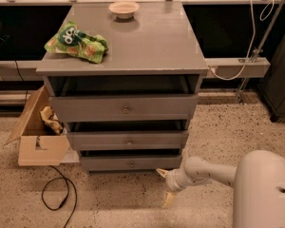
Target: Open bottom drawer
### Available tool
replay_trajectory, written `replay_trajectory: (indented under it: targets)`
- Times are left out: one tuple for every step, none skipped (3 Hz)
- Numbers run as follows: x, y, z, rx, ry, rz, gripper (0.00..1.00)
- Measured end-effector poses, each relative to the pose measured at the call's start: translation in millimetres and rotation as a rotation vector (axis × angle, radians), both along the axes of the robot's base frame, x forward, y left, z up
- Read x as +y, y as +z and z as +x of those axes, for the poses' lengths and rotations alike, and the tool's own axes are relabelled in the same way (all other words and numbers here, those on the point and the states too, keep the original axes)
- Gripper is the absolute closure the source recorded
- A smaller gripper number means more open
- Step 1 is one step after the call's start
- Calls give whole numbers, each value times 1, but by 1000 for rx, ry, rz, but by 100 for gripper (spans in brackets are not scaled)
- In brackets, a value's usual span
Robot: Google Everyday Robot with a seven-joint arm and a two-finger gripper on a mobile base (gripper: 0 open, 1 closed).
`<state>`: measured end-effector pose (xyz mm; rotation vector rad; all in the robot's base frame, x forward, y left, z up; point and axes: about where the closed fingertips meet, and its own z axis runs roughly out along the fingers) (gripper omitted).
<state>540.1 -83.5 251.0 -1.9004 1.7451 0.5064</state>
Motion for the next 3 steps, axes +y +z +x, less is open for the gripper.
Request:
replay_trajectory:
  targets:
    - [1,-3,3,-5,0,-8,0]
    - [10,-26,29,-45,1,-77,0]
    - [20,-39,64,-127,-3,-119,0]
